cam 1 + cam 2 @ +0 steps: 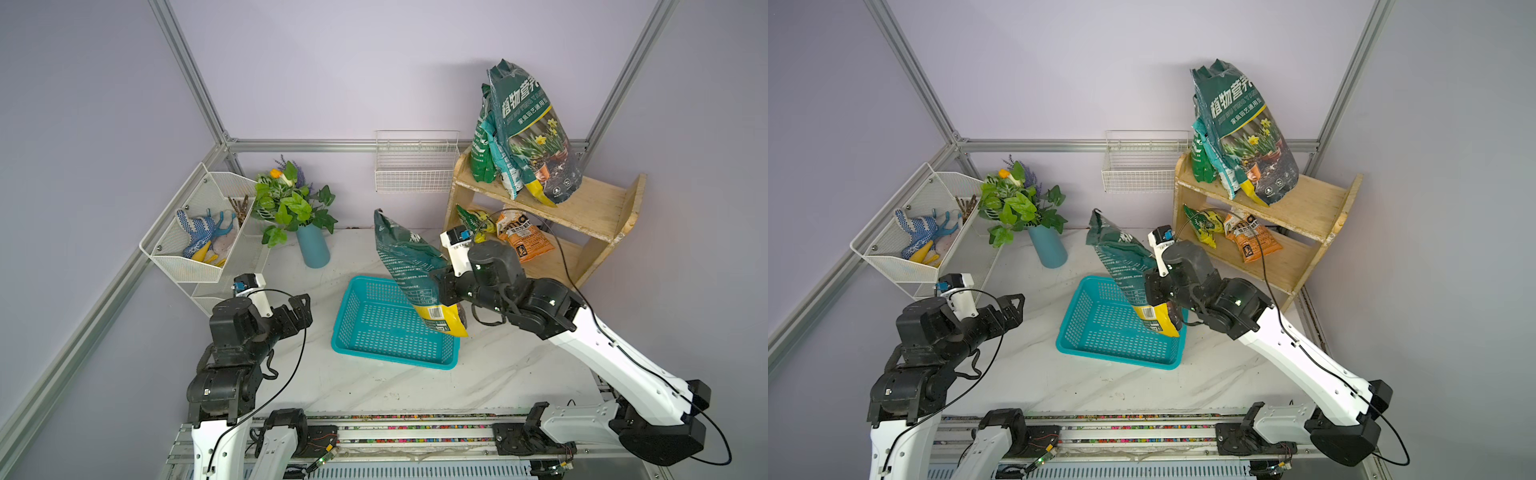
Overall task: Take down the fertilizer bag from the shelf
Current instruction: Place the fertilizer bag in the storage box.
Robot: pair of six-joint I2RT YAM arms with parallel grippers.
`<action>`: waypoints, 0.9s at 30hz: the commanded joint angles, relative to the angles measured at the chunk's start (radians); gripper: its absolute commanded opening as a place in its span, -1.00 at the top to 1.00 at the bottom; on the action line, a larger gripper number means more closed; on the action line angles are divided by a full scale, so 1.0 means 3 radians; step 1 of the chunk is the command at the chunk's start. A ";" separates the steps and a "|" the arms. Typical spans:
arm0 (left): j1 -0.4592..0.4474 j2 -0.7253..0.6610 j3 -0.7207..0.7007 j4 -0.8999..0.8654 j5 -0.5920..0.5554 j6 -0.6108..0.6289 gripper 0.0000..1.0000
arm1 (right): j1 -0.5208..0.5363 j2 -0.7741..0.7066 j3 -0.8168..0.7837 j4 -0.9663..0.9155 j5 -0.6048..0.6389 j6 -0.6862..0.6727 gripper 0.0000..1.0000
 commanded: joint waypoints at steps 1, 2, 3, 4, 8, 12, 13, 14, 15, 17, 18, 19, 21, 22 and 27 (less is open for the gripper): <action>0.0012 -0.0050 -0.0157 0.0052 0.0030 -0.0009 -1.00 | 0.0108 -0.0112 -0.0178 0.1752 0.0635 -0.0207 1.00; 0.0012 -0.0055 -0.0157 0.0052 0.0025 -0.0007 -1.00 | 0.0129 -0.0054 -0.0243 0.1940 0.0699 -0.0242 1.00; 0.0012 -0.0056 -0.0157 0.0052 0.0025 -0.0008 -1.00 | 0.0145 0.0020 -0.0284 0.2098 0.0738 -0.0294 1.00; 0.0012 -0.0051 -0.0157 0.0052 0.0021 -0.0009 -1.00 | 0.0151 0.0097 -0.0298 0.2235 0.0773 -0.0318 1.00; 0.0012 -0.0052 -0.0157 0.0049 0.0022 -0.0014 -1.00 | 0.0162 0.0391 -0.0389 0.2771 0.0874 -0.0353 1.00; 0.0012 -0.0060 -0.0162 0.0050 0.0020 -0.0018 -1.00 | 0.0177 0.0641 -0.0440 0.3152 0.0855 -0.0289 1.00; 0.0012 -0.0058 -0.0162 0.0052 0.0023 -0.0018 -0.99 | 0.0182 0.0706 -0.0421 0.3169 0.0863 -0.0254 1.00; 0.0015 -0.0061 -0.0162 0.0052 0.0023 -0.0018 -0.99 | 0.0194 0.0775 -0.0407 0.3201 0.0881 -0.0230 1.00; 0.0012 -0.0061 -0.0162 0.0050 0.0022 -0.0018 -1.00 | 0.0207 0.0833 -0.0414 0.3263 0.0892 -0.0218 1.00; 0.0012 -0.0061 -0.0162 0.0052 0.0025 -0.0018 -1.00 | 0.0247 0.0942 -0.0440 0.3388 0.0928 -0.0230 1.00; 0.0012 -0.0061 -0.0162 0.0052 0.0020 -0.0018 -1.00 | 0.0262 0.0977 -0.0456 0.3438 0.0937 -0.0228 1.00; 0.0015 -0.0061 -0.0162 0.0052 0.0020 -0.0018 -1.00 | 0.0274 0.0983 -0.0467 0.3469 0.0951 -0.0228 1.00; 0.0012 -0.0065 -0.0162 0.0052 0.0024 -0.0018 -1.00 | 0.0289 0.0981 -0.0493 0.3533 0.0987 -0.0205 1.00; 0.0012 -0.0061 -0.0163 0.0052 0.0020 -0.0021 -1.00 | 0.0294 0.0973 -0.0498 0.3556 0.0996 -0.0189 1.00; 0.0017 -0.0061 -0.0162 0.0052 0.0024 -0.0020 -1.00 | 0.0391 0.0948 -0.0547 0.3615 0.1033 -0.0171 1.00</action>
